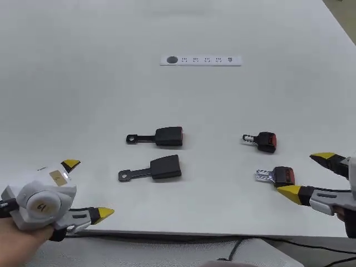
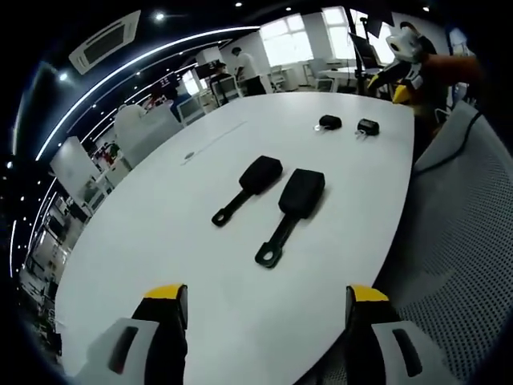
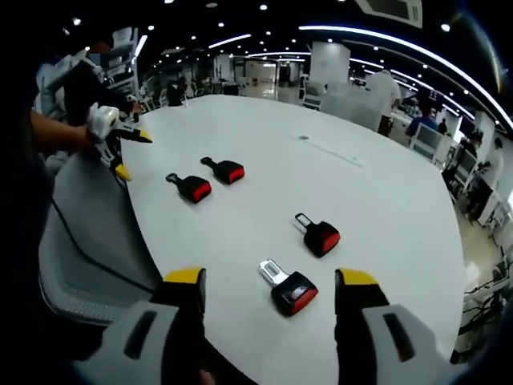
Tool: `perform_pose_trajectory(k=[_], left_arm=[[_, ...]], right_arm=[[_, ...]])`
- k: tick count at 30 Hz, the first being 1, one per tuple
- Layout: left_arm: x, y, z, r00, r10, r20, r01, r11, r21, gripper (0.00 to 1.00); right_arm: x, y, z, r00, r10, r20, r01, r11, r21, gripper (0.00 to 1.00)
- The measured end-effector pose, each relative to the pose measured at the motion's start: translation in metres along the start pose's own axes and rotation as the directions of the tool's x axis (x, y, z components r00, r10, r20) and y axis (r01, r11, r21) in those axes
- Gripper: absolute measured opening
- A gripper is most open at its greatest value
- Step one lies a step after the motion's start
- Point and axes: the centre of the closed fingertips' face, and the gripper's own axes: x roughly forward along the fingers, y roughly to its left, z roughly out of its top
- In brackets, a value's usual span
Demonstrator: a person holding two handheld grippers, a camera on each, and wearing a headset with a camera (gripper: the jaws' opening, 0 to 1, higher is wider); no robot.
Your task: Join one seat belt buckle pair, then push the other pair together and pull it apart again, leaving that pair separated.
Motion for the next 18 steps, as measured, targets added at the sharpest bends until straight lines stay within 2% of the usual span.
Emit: perform_pose_trajectory(k=[2, 3, 4, 6, 9, 13, 18], left_arm=[[0.000, -0.003, -0.001, 0.9997, -0.021, -0.013, 0.021, 1.000, 0.010, 0.82], [0.000, -0.003, -0.003, 0.9984, -0.037, -0.043, 0.038, 0.999, 0.029, 0.79], [-0.001, -0.003, -0.003, 0.9973, -0.047, -0.056, 0.049, 0.998, 0.028, 0.73], [-0.001, 0.000, 0.005, 0.9969, -0.063, -0.047, 0.064, 0.998, 0.014, 0.67], [0.002, 0.003, 0.015, 0.9967, -0.073, -0.035, 0.074, 0.997, 0.018, 0.66], [0.011, 0.004, 0.020, 0.9952, -0.086, -0.045, 0.088, 0.995, 0.036, 0.67], [0.027, -0.004, 0.015, 0.9888, -0.128, -0.078, 0.132, 0.990, 0.049, 0.65]], right_arm=[[0.000, -0.001, 0.000, 1.0000, -0.001, -0.008, 0.001, 1.000, -0.020, 0.67], [0.000, -0.001, -0.001, 0.9999, -0.003, -0.013, 0.003, 1.000, -0.030, 0.66], [0.000, -0.001, -0.001, 0.9999, -0.001, -0.017, 0.001, 0.999, -0.040, 0.66], [0.001, 0.000, -0.001, 0.9997, 0.003, -0.025, -0.004, 0.998, -0.055, 0.66], [0.003, 0.003, -0.001, 0.9992, 0.008, -0.040, -0.012, 0.996, -0.094, 0.66], [0.007, 0.008, -0.001, 0.9984, 0.022, -0.053, -0.030, 0.988, -0.152, 0.64], [0.015, 0.008, -0.006, 0.9961, 0.036, -0.080, -0.053, 0.973, -0.223, 0.62]])
